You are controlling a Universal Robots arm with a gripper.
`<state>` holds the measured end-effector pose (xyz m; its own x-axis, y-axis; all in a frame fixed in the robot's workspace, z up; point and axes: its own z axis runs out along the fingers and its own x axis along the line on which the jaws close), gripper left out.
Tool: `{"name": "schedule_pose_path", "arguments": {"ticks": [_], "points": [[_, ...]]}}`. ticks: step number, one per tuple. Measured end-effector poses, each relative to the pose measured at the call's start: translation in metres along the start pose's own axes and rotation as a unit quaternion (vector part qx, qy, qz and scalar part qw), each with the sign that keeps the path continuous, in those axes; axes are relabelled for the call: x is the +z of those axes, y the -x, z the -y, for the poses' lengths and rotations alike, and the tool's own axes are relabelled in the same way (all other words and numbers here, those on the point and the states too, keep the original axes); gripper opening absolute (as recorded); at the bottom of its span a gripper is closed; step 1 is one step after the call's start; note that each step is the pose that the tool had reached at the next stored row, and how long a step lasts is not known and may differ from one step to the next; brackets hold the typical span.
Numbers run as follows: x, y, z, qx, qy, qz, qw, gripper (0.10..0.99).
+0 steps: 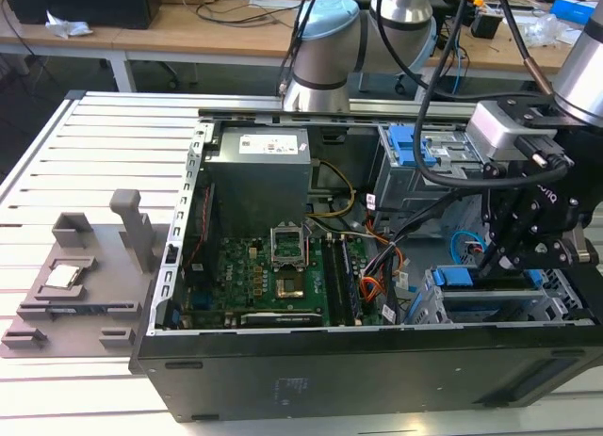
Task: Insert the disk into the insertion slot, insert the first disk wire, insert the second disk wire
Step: 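Insert the second disk wire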
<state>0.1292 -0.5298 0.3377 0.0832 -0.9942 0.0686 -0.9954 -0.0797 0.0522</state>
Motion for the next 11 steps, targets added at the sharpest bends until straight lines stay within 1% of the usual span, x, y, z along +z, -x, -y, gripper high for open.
{"name": "schedule_pose_path", "arguments": {"ticks": [2, 3, 6, 7, 8, 10, 11], "points": [[0.0001, 0.0000, 0.0001, 0.000, -0.0001, 0.0002, 1.0000, 0.161], [0.0003, 0.0000, 0.0001, 0.000, -0.0001, 0.0002, 1.0000, 0.235], [-0.0009, 0.0000, 0.0000, 0.000, -0.0001, 0.0005, 1.0000, 0.235], [-0.0085, -0.0006, -0.0004, 0.000, -0.0001, 0.0001, 1.0000, 0.235], [-0.0135, -0.0008, -0.0007, 0.000, -0.0002, 0.0001, 1.0000, 0.235], [-0.0267, -0.0014, -0.0016, 0.000, -0.0008, 0.0000, 1.0000, 0.235], [-0.0293, -0.0013, -0.0018, 0.000, -0.0010, 0.0000, 1.0000, 0.235]]}}
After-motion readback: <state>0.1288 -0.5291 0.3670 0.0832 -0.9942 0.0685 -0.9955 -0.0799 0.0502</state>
